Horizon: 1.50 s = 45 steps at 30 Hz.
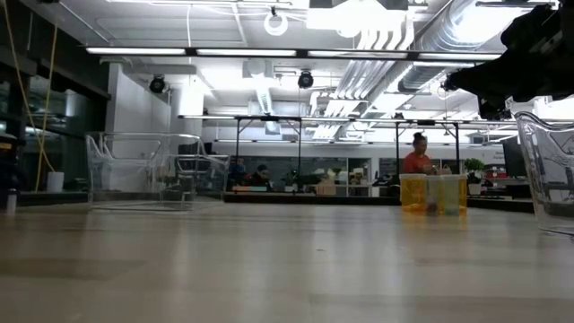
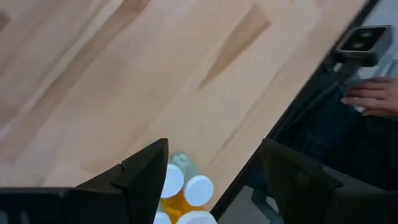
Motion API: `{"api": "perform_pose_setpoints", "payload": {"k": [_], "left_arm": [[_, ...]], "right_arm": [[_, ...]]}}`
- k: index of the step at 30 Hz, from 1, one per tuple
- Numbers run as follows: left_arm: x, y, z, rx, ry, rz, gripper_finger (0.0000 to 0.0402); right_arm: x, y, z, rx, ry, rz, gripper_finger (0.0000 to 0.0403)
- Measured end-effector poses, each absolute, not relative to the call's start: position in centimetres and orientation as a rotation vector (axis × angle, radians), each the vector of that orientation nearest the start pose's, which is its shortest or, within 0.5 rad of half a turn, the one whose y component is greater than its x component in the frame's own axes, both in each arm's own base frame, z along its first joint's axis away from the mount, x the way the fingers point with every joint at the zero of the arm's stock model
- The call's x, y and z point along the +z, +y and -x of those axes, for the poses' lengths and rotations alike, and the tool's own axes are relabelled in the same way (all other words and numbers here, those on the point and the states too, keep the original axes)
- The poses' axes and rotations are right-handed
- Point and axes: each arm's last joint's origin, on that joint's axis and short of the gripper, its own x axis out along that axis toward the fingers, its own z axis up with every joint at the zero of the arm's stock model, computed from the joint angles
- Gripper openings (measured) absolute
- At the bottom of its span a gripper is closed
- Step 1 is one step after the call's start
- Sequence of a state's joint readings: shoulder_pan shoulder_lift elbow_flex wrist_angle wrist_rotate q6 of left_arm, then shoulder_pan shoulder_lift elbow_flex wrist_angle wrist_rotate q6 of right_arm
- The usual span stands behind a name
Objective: Pick and place medicine bottles into bin by pill shape (circle, oval)
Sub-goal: Put the blue capsule bottle into the left transparent bin
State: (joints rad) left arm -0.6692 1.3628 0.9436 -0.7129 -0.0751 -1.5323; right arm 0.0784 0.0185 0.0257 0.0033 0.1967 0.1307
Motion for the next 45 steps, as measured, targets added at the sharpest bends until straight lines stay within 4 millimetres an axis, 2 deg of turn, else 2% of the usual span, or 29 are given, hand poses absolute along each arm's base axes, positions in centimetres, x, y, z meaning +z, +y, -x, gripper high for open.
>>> {"api": "perform_pose_setpoints", "payload": {"k": [9, 19, 33, 45], "left_arm": [[20.9, -17.6, -19.8, 0.506, 1.258, 1.025, 0.0245], [19.1, -18.6, -19.8, 0.599, 1.244, 0.993, 0.0245], [18.8, -19.2, -18.9, 0.6, 1.272, 0.937, 0.0245], [18.2, -19.4, -19.0, 0.622, 1.273, 0.913, 0.0245]], "right_arm": [[17.1, 0.2, -9.7, -0.117, -0.018, -0.132, 0.0], [17.1, 0.2, -9.7, -0.113, -0.018, -0.132, 0.0], [17.1, 0.2, -9.7, -0.114, -0.018, -0.132, 0.0], [17.1, 0.2, -9.7, -0.115, -0.018, -0.132, 0.0]]}}
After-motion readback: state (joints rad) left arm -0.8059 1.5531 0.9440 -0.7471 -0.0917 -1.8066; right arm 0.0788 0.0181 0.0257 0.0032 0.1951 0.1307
